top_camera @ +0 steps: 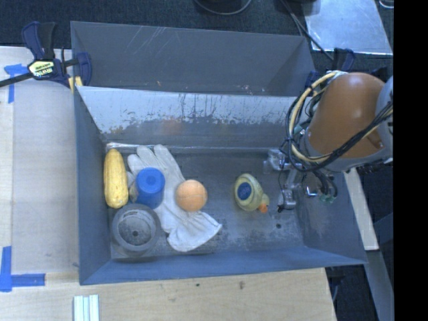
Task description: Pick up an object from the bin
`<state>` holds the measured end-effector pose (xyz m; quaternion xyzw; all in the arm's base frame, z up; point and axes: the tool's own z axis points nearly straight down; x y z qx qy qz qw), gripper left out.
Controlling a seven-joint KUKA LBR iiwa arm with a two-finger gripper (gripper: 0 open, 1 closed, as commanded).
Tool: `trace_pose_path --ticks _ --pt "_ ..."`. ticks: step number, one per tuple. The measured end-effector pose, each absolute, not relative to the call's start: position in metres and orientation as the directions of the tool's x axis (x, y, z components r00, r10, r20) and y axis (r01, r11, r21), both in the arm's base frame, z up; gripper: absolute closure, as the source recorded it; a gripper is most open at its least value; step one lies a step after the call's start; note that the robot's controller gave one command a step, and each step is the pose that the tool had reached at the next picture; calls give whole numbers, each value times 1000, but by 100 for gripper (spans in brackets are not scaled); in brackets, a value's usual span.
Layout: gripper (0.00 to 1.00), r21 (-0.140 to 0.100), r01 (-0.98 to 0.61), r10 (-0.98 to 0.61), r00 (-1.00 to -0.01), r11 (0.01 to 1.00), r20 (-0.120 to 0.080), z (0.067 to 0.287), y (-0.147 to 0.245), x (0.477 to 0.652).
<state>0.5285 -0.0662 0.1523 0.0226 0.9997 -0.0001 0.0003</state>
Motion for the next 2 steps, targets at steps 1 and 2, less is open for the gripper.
trace_pose_path --ticks 1,2 --pt "0 0 112 112 -994 994 -11 116 -71 537" --pt "0 0 120 120 -993 993 1 68 -54 536"
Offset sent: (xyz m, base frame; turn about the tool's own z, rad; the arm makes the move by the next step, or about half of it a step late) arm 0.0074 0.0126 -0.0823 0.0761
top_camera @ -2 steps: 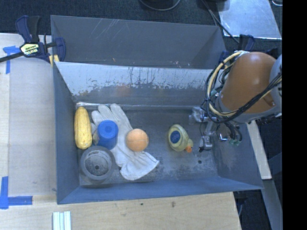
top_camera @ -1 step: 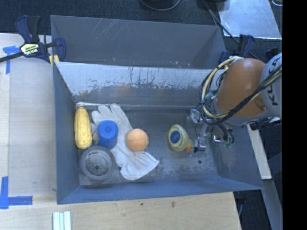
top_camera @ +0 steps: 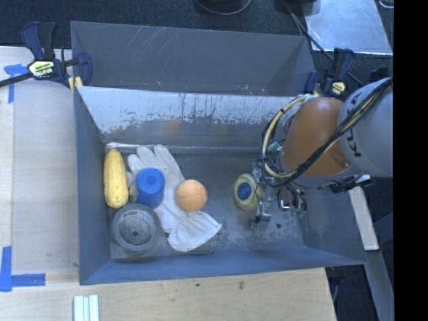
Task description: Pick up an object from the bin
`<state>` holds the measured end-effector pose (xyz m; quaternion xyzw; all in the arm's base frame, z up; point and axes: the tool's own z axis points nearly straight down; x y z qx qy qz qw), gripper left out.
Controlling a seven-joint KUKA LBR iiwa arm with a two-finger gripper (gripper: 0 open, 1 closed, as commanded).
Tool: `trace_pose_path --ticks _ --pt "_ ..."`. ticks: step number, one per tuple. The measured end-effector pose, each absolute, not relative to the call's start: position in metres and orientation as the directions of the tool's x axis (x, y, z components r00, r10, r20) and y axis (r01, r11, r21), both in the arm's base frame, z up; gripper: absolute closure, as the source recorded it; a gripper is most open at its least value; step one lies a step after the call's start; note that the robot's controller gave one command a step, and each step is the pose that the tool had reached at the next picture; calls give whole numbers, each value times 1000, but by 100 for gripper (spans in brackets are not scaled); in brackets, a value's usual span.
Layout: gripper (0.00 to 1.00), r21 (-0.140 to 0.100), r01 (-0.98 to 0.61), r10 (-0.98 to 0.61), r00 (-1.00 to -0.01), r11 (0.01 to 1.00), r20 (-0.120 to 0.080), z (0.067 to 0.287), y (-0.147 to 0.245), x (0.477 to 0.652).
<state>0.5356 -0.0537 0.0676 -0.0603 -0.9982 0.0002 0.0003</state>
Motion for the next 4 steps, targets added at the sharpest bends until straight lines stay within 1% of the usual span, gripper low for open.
trace_pose_path --ticks 1,3,4 --pt "100 0 140 140 -990 990 -14 71 -57 550" --pt "100 1 140 140 -990 990 -12 75 -57 549" --pt "100 1 141 141 -990 990 -4 96 -56 547"
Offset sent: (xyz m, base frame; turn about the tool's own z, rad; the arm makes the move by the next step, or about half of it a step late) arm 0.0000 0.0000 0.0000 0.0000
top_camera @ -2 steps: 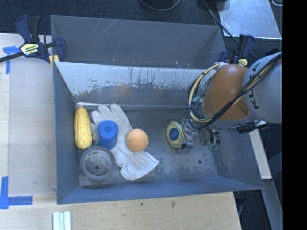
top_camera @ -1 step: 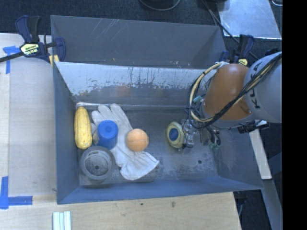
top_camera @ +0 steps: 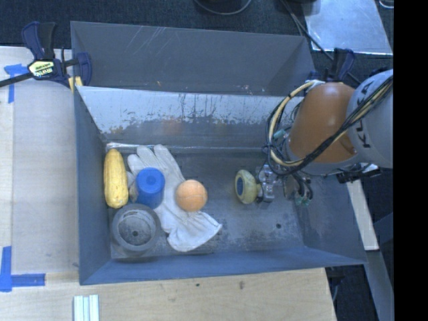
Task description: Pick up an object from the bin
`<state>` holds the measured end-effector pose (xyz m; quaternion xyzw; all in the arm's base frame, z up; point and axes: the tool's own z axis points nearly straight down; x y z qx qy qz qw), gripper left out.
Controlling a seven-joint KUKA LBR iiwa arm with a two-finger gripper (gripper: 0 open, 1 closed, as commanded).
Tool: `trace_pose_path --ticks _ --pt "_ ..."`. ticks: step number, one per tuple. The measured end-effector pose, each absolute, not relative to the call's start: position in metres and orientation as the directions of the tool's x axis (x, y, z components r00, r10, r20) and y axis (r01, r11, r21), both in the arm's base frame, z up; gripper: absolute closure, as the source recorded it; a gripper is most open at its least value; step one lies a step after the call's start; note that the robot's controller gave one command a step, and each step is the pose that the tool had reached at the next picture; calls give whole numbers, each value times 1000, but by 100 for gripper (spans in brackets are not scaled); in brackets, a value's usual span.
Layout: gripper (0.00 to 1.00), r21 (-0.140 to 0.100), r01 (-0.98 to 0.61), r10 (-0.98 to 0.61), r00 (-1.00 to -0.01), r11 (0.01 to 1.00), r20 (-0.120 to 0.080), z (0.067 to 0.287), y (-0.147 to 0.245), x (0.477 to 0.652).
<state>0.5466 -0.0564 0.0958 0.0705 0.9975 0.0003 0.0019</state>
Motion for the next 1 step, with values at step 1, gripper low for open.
trace_pose_path --ticks 1 --pt "100 1 140 140 -990 990 -13 116 -57 549"
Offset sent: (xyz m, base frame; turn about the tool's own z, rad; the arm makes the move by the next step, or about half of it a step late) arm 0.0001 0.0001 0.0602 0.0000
